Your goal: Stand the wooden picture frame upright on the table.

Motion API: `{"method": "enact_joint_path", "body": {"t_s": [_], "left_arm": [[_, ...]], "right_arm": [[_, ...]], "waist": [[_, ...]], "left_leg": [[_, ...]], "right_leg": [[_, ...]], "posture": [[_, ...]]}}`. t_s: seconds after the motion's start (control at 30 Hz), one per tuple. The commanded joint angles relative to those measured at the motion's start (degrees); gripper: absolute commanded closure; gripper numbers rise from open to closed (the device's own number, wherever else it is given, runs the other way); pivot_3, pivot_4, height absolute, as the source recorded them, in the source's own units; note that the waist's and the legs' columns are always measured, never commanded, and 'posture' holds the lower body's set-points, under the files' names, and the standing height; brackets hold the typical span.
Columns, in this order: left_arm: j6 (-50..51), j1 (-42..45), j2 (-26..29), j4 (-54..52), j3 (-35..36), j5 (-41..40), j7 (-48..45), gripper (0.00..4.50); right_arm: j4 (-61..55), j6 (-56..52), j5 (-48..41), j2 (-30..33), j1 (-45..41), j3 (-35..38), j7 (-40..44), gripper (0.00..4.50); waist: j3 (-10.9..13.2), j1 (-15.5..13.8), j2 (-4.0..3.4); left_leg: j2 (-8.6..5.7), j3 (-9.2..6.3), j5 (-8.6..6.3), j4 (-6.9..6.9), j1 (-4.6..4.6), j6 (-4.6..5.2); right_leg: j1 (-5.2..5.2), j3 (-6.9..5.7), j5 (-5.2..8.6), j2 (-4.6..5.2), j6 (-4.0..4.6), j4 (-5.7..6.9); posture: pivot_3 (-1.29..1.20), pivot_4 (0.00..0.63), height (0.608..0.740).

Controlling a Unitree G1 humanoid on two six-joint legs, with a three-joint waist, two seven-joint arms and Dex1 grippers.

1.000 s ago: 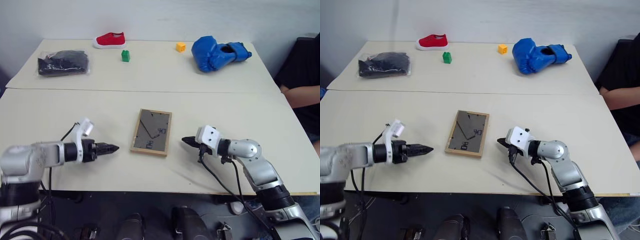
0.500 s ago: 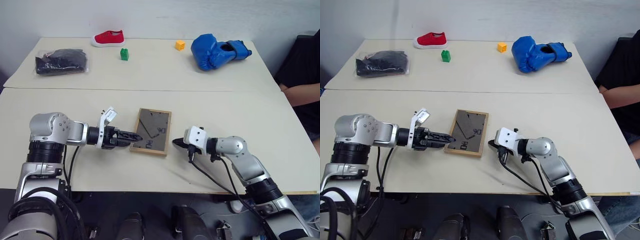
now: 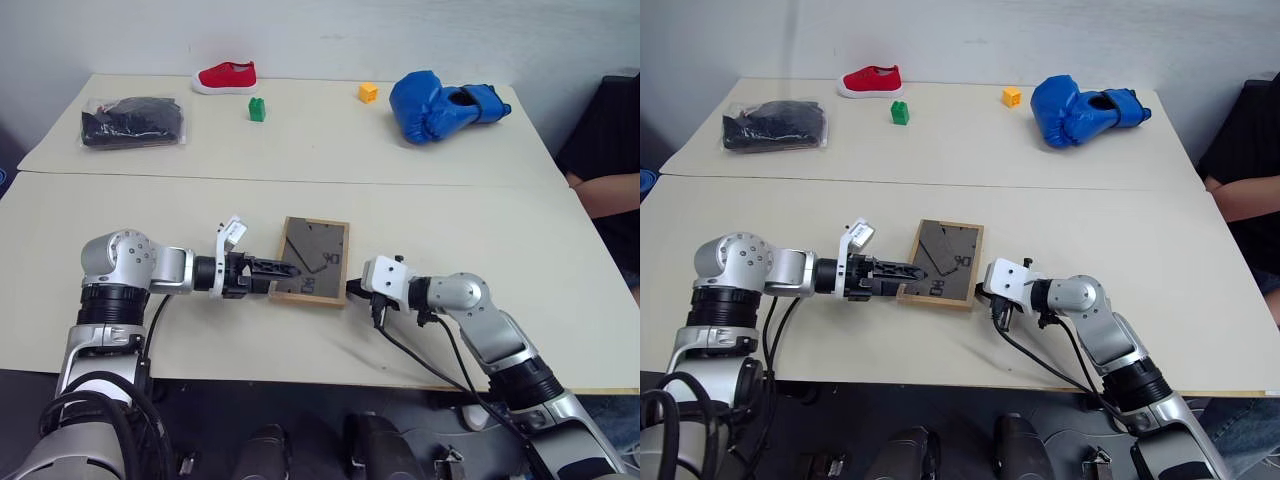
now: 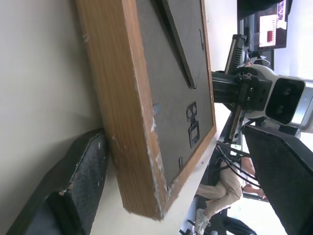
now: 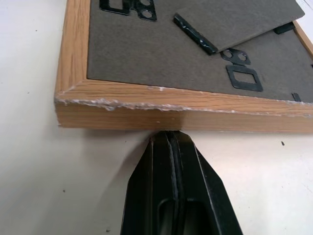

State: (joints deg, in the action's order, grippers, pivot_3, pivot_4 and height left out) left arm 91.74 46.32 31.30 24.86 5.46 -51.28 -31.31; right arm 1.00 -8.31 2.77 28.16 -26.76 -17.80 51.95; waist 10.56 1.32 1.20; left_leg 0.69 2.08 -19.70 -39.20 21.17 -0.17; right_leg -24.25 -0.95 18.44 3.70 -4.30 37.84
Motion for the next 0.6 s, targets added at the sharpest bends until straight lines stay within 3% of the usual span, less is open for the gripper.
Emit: {"method": "enact_joint_path", "body": {"t_s": [0.03, 0.13, 0.23, 0.43, 0.6], "left_arm": [[0.76, -0.46, -2.33, 0.54, -0.72, -3.5, 3.77, 1.07], [0.76, -0.81, -3.47, 0.76, 0.9, -4.32, 7.03, 1.95], [0.76, -1.28, -4.63, 1.29, 3.44, -4.84, 10.16, 1.95], [0.76, -3.04, -6.55, -1.59, 8.14, -8.37, 12.96, 3.14], [0.76, -8.22, -1.48, -10.52, 14.13, -12.56, 8.65, 3.23]], "right_arm": [[-1.03, 1.01, 1.67, 0.36, -0.37, -2.6, 1.39, 4.5], [-1.76, 0.01, 2.28, 1.57, -0.19, -2.71, 2.28, 4.5], [-3.02, -0.93, 2.39, 3.09, 0.55, -2.48, 3.18, 4.5], [-5.44, -2.57, 0.51, 4.36, 2.28, -0.07, 3.39, 4.5], [-5.28, 4.02, -6.6, 10.92, 8.05, 9.76, 7.56, 4.5]], "waist": [[0.0, 0.03, 0.0], [0.0, 0.15, 0.0], [-0.01, -0.04, 0.02], [-0.06, -0.27, 0.09], [-0.05, -0.31, 0.09]], "left_leg": [[0.0, 0.0, 0.0, 0.0, 0.0, 0.0], [0.01, 0.0, 0.0, 0.0, 0.01, 0.0], [0.01, -0.02, 0.0, -0.02, 0.01, -0.01], [0.01, -0.02, 0.0, -0.04, 0.02, -0.01], [0.01, -0.04, 0.0, 0.0, 0.03, -0.02]], "right_leg": [[0.0, 0.0, 0.0, 0.0, 0.0, 0.0], [0.0, 0.0, 0.0, 0.0, 0.0, 0.0], [0.0, -0.02, 0.0, 0.0, 0.0, -0.01], [0.02, -0.05, 0.0, 0.01, -0.01, -0.02], [0.02, -0.07, 0.0, 0.0, -0.01, -0.06]], "posture": [[0.0, 0.15, 0.74], [0.0, 0.15, 0.74], [0.0, 0.15, 0.74], [0.0, 0.15, 0.74], [0.0, 0.15, 0.74]]}}
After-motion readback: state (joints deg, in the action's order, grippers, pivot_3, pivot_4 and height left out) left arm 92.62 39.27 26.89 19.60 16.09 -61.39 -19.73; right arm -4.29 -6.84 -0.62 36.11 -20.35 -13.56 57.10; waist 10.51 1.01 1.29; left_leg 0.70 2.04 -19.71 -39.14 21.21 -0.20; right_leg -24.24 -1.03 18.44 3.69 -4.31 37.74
